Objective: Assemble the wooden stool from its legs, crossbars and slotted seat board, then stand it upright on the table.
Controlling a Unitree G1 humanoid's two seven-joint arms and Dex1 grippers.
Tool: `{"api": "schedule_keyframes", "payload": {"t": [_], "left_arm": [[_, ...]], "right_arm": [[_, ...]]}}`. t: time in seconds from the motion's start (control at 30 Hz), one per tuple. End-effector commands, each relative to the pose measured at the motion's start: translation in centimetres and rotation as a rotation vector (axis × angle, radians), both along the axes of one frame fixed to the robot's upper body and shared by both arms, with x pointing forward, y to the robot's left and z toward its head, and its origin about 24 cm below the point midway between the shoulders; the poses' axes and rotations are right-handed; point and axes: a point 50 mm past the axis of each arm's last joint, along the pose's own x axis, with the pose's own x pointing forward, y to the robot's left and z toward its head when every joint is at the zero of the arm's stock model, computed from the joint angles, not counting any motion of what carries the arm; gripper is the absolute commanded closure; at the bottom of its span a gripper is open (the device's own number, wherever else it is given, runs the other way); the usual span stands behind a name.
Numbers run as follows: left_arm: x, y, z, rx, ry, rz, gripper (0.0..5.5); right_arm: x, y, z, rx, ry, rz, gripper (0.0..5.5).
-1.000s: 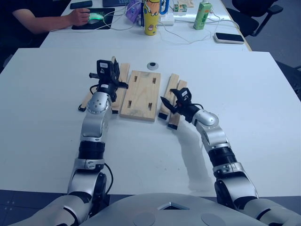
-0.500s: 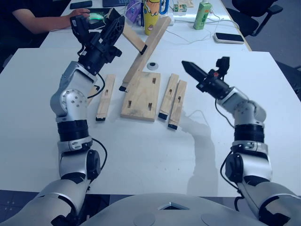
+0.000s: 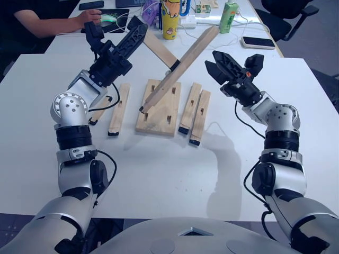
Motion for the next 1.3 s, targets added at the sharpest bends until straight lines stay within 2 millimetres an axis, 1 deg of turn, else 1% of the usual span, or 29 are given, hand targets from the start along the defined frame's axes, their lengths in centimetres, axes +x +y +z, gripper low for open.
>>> {"api": "schedule_keyframes", "payload": {"t": [0.03,0.13,0.27,0.3,0.4,0.47,0.57,0.7,0.87,0.9,0.97,1.03,1.07,1.3], "left_arm": [[-0.5,-0.8,-0.1,-0.007,0.001,-0.072,5.08],[-0.6,-1.1,-0.7,-0.010,0.024,-0.106,5.08],[-0.7,-1.0,-0.9,-0.031,0.046,-0.124,5.08],[-0.5,-0.9,-0.9,-0.033,0.049,-0.116,5.08],[-0.2,-0.4,-0.8,-0.042,0.056,-0.100,5.08],[-0.2,-0.3,-0.8,-0.047,0.063,-0.107,5.08],[-0.3,-0.5,-0.9,-0.046,0.076,-0.127,5.08],[-0.3,-0.6,-1.2,-0.039,0.090,-0.140,5.08],[-0.1,-0.3,-1.2,-0.030,0.086,-0.124,5.08],[0.0,-0.2,-1.2,-0.021,0.082,-0.110,5.08],[0.2,0.0,-1.2,0.005,0.061,-0.080,5.08],[0.1,-0.1,-1.3,0.006,0.063,-0.088,5.08],[0.2,0.0,-1.5,0.016,0.066,-0.073,4.71],[-0.3,0.1,-1.7,-0.005,0.078,-0.093,3.68]], "right_arm": [[-0.1,1.2,1.1,0.051,-0.028,0.065,0.10],[-0.5,1.6,1.2,0.057,-0.036,0.095,0.10],[-0.5,1.7,0.6,0.033,-0.018,0.079,0.10],[-0.5,1.6,0.5,0.028,-0.023,0.079,0.32],[-0.8,1.3,0.5,0.020,-0.037,0.093,0.74],[-0.9,1.1,0.4,0.018,-0.042,0.094,1.23],[-0.8,0.7,0.6,0.023,-0.055,0.083,1.63],[-0.7,0.7,0.8,0.037,-0.065,0.084,2.29],[-1.0,0.6,0.4,0.033,-0.065,0.088,3.04],[-1.0,0.5,0.4,0.032,-0.064,0.087,3.25],[-1.0,0.5,0.3,0.031,-0.062,0.085,3.42],[-1.0,0.6,0.2,0.018,-0.069,0.078,3.42],[-1.0,0.6,0.2,0.016,-0.071,0.077,3.42],[-1.0,0.3,-0.1,0.019,-0.061,0.060,3.43]]}}
